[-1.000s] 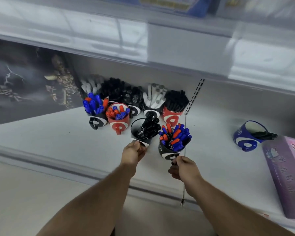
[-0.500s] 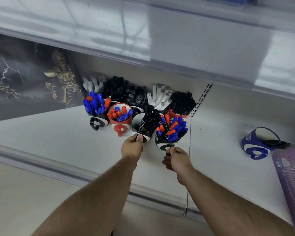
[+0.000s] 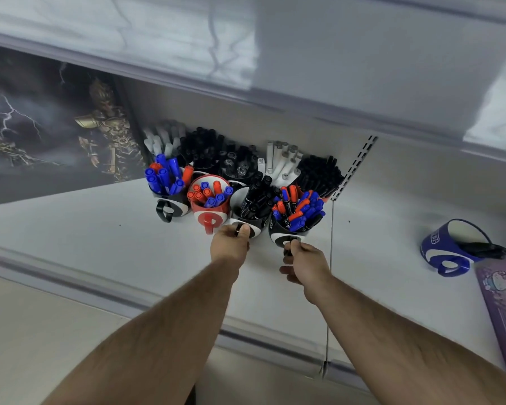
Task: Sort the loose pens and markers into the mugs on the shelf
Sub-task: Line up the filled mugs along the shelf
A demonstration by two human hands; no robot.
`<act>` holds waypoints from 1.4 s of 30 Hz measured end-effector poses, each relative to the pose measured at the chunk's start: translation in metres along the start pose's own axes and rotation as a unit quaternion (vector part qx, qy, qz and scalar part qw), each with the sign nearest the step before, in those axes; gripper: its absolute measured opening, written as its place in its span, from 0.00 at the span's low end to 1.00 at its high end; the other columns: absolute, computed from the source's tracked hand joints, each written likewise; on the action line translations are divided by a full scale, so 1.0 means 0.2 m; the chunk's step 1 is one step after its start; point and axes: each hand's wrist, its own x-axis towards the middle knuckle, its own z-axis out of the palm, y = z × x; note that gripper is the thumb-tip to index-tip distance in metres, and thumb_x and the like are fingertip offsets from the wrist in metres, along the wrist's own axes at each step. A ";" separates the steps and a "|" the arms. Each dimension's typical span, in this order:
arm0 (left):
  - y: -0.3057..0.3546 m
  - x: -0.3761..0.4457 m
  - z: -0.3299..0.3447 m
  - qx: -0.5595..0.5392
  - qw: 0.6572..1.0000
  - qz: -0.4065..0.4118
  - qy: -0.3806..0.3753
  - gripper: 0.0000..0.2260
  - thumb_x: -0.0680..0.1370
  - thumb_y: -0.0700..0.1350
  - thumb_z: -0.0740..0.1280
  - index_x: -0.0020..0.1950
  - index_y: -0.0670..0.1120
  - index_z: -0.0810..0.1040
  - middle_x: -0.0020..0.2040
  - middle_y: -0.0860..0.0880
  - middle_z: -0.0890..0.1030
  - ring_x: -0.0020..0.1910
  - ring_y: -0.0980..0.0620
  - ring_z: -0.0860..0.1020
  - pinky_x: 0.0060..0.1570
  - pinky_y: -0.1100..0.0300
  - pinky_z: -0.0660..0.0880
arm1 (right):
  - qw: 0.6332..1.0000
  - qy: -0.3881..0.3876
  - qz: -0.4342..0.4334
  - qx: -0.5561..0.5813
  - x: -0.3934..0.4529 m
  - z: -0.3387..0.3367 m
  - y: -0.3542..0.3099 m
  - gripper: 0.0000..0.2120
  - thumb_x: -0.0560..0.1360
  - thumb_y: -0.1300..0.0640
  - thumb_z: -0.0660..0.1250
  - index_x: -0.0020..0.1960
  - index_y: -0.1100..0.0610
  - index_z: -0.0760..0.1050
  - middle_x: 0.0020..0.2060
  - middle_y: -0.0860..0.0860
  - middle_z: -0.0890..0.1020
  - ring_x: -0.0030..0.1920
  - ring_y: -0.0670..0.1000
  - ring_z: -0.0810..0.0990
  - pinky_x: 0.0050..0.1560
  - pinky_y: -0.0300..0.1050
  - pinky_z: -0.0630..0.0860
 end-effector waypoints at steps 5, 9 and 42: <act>-0.01 -0.01 -0.01 0.043 0.999 0.006 -0.007 0.20 0.73 0.55 0.73 0.58 0.46 0.73 0.55 0.47 0.80 0.50 0.46 0.80 0.40 0.59 0.72 | 1.000 0.003 -0.007 -0.001 0.01 0.03 -0.01 0.12 0.83 0.49 0.57 0.51 0.51 0.77 0.41 0.52 0.81 0.39 0.52 0.82 0.46 0.48 0.79; 0.03 -0.06 -0.02 0.081 0.996 -0.019 0.042 0.27 0.72 0.53 0.74 0.64 0.44 0.66 0.58 0.47 0.68 0.52 0.46 0.73 0.45 0.55 0.72 | 1.000 -0.010 -0.007 -0.012 -0.01 0.04 -0.02 0.10 0.83 0.48 0.58 0.56 0.50 0.75 0.46 0.50 0.82 0.42 0.52 0.84 0.51 0.51 0.80; 0.02 -0.72 0.57 0.132 0.963 0.158 -0.177 0.08 0.74 0.39 0.65 0.41 0.52 0.73 0.39 0.52 0.77 0.35 0.54 0.75 0.36 0.63 0.71 | 0.945 0.297 0.040 0.129 -0.04 -1.05 0.19 0.17 0.76 0.57 0.66 0.63 0.61 0.72 0.40 0.56 0.80 0.35 0.54 0.78 0.39 0.48 0.75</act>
